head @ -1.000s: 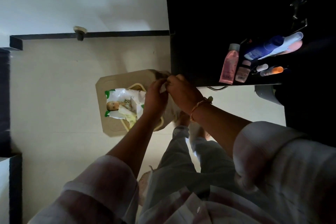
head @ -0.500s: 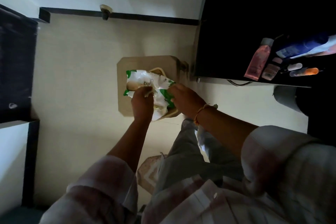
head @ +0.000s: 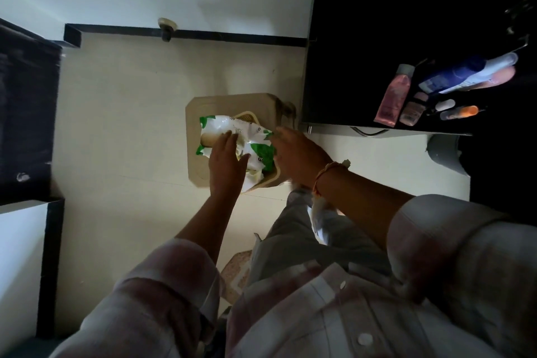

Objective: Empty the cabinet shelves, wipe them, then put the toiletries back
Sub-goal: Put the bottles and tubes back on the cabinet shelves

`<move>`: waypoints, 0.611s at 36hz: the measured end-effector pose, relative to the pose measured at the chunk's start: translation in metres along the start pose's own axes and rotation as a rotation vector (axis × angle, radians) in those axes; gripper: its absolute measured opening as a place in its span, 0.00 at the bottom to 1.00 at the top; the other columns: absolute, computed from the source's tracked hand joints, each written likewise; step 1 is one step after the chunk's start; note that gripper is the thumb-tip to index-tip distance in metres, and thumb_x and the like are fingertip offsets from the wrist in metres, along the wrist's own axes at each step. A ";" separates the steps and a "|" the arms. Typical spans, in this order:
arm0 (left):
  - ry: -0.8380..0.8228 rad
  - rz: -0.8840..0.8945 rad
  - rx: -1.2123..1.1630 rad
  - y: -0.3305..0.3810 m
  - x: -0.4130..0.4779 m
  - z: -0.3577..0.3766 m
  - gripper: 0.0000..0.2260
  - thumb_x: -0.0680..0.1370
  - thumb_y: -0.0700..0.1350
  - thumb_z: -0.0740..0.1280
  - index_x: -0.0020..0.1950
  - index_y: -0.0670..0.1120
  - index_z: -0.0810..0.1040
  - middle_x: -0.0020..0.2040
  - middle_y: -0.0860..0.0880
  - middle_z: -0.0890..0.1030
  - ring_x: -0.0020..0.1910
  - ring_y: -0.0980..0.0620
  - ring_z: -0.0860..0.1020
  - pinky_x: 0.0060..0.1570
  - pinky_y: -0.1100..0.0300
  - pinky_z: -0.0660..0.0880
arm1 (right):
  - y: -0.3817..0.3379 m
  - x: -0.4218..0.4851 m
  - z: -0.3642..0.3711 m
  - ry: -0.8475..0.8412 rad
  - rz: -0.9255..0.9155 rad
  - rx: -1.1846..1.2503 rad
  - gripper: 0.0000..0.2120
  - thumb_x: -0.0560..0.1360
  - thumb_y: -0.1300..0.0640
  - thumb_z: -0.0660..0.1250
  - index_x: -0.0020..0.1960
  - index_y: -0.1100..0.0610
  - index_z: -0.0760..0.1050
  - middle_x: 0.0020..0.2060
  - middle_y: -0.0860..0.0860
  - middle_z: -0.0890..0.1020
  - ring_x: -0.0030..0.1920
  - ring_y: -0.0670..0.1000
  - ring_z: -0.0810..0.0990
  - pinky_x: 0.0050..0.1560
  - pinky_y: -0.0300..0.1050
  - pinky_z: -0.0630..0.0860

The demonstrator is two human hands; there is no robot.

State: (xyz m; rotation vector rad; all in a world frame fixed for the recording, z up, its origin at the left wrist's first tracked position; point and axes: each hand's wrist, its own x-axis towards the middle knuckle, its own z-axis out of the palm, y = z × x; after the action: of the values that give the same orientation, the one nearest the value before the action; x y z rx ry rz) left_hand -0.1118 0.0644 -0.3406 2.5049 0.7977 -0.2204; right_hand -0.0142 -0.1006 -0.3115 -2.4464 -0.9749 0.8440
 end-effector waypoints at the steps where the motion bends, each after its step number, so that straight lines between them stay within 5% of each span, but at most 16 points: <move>1: 0.005 0.032 0.021 0.008 -0.001 -0.001 0.27 0.74 0.44 0.74 0.71 0.42 0.71 0.71 0.43 0.72 0.72 0.45 0.67 0.71 0.50 0.65 | 0.002 -0.004 -0.005 0.010 0.030 0.000 0.19 0.80 0.55 0.61 0.69 0.57 0.68 0.69 0.57 0.69 0.68 0.58 0.69 0.66 0.53 0.71; 15: -0.148 0.505 -0.081 0.166 0.008 0.021 0.18 0.77 0.44 0.67 0.67 0.43 0.75 0.68 0.44 0.74 0.67 0.46 0.71 0.67 0.52 0.69 | 0.055 -0.065 -0.058 0.279 0.324 0.064 0.22 0.77 0.56 0.64 0.70 0.57 0.69 0.72 0.56 0.66 0.68 0.61 0.71 0.62 0.55 0.74; 22: -0.222 0.643 -0.197 0.244 0.015 0.029 0.06 0.75 0.38 0.66 0.47 0.41 0.83 0.51 0.43 0.80 0.51 0.47 0.77 0.50 0.58 0.71 | 0.092 -0.096 -0.076 0.535 0.481 0.121 0.15 0.73 0.61 0.68 0.60 0.61 0.75 0.57 0.58 0.76 0.55 0.62 0.78 0.49 0.53 0.77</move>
State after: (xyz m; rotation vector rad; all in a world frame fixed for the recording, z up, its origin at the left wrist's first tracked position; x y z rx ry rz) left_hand 0.0415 -0.1154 -0.2699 2.3543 -0.0874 -0.1769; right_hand 0.0247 -0.2421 -0.2656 -2.6209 -0.1428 0.3198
